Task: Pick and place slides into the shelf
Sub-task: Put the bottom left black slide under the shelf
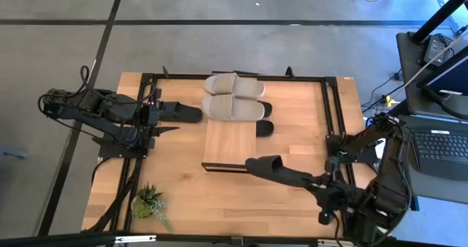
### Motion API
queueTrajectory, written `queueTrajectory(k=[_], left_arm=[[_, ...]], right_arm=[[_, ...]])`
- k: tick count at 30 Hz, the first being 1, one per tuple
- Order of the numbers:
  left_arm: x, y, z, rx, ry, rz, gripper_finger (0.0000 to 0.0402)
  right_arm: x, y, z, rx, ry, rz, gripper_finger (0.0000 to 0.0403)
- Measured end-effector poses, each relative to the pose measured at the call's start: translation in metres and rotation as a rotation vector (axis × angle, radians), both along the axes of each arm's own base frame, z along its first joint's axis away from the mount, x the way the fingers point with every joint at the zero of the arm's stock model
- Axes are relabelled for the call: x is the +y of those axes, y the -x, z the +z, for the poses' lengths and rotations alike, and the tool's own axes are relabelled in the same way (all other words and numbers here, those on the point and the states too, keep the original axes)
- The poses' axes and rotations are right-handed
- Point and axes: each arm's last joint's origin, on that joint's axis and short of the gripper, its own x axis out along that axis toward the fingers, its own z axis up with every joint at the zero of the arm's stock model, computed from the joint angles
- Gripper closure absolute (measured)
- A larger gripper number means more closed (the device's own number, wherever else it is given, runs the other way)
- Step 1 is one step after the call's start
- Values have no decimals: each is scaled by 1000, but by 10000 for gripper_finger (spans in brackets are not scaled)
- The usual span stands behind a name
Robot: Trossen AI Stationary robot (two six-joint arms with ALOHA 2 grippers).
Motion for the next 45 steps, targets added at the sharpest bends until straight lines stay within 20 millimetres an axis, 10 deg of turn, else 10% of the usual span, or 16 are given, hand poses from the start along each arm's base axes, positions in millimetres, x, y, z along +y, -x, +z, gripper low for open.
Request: queueTrajectory(k=[18, 45], left_arm=[[0, 0, 0, 0, 1, 0, 214], [0, 0, 0, 0, 1, 0, 214]], right_arm=[[2, 3, 4, -57, 225, 107, 340], [18, 33, -9, 87, -233, -32, 340]])
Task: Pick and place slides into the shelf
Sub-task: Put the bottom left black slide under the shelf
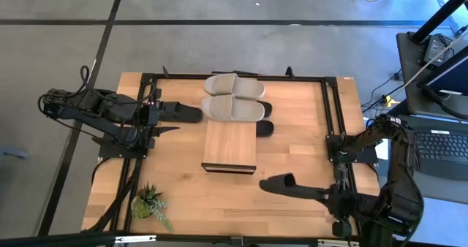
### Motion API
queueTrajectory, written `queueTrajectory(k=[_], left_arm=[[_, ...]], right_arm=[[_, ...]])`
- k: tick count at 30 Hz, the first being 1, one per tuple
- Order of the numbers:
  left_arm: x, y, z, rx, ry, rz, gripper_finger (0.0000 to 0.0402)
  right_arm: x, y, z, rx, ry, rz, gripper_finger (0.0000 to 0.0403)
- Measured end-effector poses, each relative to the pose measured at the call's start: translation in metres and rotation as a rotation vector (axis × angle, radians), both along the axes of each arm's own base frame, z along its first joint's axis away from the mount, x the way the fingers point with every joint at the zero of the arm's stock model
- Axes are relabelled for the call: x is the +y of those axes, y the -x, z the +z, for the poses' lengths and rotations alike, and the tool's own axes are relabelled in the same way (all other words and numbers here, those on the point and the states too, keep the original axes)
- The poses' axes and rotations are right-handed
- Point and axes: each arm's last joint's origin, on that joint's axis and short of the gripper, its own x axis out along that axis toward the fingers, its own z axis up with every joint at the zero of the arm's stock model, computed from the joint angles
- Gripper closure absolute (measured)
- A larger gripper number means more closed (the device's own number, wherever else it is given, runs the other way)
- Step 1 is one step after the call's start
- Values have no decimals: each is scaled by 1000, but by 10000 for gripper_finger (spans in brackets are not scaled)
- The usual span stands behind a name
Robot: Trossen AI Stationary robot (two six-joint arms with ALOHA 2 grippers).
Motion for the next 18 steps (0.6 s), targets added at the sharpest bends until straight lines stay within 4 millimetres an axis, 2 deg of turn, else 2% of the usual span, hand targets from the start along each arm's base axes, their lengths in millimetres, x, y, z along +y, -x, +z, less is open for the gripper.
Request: queueTrajectory(k=[5, 12, 18], left_arm=[[0, 0, 0, 0, 0, 0, 214], [0, 0, 0, 0, 0, 0, 214], [0, 0, 0, 0, 0, 0, 214]], right_arm=[[-5, -6, -27, 95, 59, -38, 340], [-36, -23, -87, 250, 276, -153, 340], [-54, -28, -116, 187, 466, -149, 340]])
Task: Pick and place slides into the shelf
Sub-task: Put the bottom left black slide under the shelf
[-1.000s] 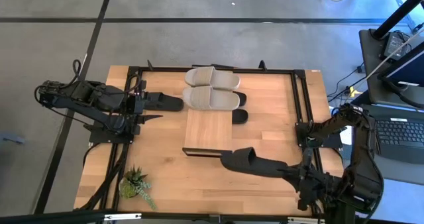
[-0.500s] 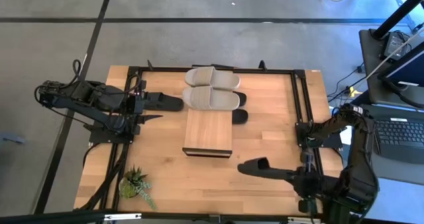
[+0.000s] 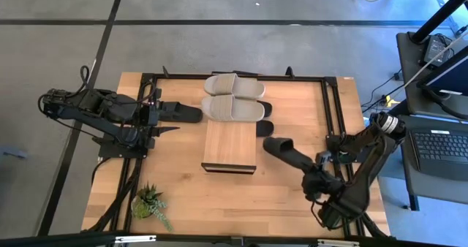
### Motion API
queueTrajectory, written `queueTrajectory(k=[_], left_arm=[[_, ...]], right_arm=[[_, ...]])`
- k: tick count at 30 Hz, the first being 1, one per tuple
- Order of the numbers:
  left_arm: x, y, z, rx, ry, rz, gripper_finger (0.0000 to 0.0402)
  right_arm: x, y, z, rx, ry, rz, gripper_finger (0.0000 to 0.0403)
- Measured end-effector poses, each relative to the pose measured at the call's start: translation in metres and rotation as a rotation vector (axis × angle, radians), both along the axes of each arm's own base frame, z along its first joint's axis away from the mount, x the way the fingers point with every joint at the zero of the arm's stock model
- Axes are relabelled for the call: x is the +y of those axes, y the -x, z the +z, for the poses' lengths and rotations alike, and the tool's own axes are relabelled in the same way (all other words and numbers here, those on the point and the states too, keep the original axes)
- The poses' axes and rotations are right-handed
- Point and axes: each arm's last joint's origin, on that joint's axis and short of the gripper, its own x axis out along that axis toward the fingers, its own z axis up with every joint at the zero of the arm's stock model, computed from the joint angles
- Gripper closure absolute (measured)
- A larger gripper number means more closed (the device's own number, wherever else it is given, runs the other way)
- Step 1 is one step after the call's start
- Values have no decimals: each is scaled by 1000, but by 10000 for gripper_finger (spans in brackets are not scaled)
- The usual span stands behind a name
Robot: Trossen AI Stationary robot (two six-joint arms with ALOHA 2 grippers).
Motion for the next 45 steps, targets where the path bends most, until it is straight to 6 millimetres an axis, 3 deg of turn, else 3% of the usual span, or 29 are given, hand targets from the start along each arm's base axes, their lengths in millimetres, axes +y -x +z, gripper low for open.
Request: queueTrajectory(k=[21, 37, 45], left_arm=[[1, 0, 0, -4, -21, 38, 214], [2, 0, 0, -7, -32, 59, 214], [2, 0, 0, -7, -35, 65, 214]], right_arm=[[4, -14, -57, -133, 164, 305, 340], [-28, -26, -103, -47, 334, 361, 342], [-25, -43, -109, -26, 355, 465, 339]])
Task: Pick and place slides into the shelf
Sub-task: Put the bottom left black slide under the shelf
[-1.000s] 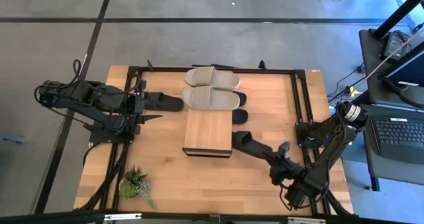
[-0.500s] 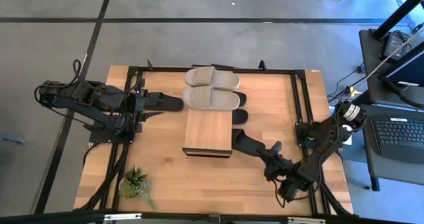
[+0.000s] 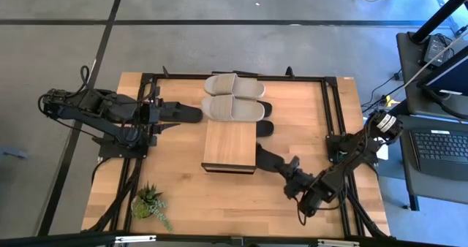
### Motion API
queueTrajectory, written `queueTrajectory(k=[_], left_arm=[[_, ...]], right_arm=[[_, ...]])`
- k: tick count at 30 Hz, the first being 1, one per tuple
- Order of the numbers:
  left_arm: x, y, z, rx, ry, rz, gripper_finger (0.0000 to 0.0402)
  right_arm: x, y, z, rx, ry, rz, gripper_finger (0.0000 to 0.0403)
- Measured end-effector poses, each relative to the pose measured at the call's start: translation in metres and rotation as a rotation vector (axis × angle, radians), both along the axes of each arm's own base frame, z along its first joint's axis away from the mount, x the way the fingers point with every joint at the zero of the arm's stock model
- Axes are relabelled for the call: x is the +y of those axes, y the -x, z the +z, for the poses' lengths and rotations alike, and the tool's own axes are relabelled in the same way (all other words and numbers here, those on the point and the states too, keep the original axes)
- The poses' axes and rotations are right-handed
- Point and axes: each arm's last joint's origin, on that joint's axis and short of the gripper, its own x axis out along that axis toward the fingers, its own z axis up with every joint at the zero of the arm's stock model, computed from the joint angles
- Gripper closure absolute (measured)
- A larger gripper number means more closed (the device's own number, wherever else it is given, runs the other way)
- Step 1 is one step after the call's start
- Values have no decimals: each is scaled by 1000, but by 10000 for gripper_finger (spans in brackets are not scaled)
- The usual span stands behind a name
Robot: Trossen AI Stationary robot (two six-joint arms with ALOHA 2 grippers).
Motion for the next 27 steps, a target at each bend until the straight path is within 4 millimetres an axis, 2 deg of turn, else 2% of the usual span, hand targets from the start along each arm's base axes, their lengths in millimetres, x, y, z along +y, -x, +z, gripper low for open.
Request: queueTrajectory(k=[9, 18, 27], left_arm=[[0, 0, 0, 0, 2, 1, 214], [0, 0, 0, 0, 3, 2, 214], [0, 0, 0, 0, 3, 2, 214]], right_arm=[[-12, -14, -7, 36, -9, 36, 341], [-31, -18, -22, 59, -21, 125, 341], [-47, -29, -27, 146, -33, 249, 341]])
